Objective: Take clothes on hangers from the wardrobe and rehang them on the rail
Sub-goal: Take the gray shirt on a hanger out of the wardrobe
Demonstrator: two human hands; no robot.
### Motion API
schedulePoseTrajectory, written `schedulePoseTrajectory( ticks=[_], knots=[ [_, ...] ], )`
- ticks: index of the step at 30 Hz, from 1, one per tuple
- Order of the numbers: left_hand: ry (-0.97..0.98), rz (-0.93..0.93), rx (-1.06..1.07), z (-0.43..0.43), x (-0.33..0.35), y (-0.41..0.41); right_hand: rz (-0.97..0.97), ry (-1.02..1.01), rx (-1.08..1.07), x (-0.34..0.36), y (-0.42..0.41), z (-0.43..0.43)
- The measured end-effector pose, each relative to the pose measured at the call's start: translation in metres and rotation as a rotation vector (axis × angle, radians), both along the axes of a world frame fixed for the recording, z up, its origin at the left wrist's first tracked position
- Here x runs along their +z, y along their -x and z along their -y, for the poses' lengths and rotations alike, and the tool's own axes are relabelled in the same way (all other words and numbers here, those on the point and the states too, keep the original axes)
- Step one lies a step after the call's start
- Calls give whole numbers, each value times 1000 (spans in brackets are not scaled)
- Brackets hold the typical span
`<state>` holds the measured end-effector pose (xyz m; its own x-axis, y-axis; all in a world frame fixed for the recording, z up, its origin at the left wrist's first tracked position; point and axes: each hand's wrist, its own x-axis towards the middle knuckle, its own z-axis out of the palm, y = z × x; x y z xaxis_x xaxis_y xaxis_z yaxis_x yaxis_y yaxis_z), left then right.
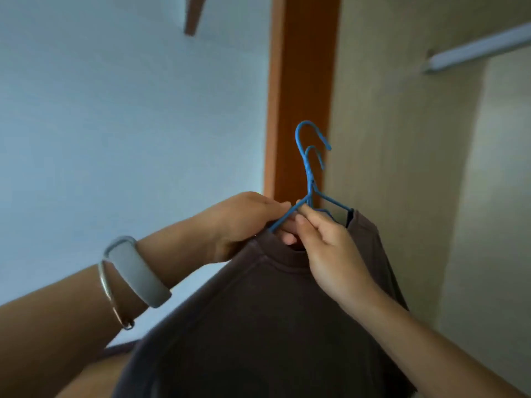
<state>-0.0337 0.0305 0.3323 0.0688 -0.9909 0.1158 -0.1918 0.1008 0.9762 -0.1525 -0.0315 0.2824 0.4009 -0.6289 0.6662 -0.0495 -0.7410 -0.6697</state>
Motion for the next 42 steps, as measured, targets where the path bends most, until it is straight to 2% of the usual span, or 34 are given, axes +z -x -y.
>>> schedulePoseTrajectory(
  ticks=[5,8,12,16,19,21,25,29,35,38,42],
  knots=[
    [-128,360,266,-85,-7,-86,-122,190,228,-22,-85,-49],
    [-197,421,360,-130,-11,-127,-148,257,373,-31,-131,-75],
    [-256,501,477,-174,-18,-176,-80,145,512,-40,-199,-104],
    [-276,529,606,-196,-27,-232,-166,44,630,-41,-268,-118],
    [-279,399,666,-194,-37,-272,-147,-79,632,-36,-313,-110],
    [-258,337,699,-186,-46,-300,-86,-65,580,-36,-342,-96],
    [-245,417,773,-165,-67,-358,-23,-24,514,-50,-401,-54],
    [-236,427,820,-136,-89,-409,-189,62,588,-80,-466,-14],
    [-250,641,988,-83,-119,-490,-536,298,692,-108,-599,42],
    [-253,692,1120,-61,-129,-533,-569,408,744,-115,-668,75],
    [-281,595,1250,-42,-133,-581,-584,553,863,-105,-741,111]
  ],
)
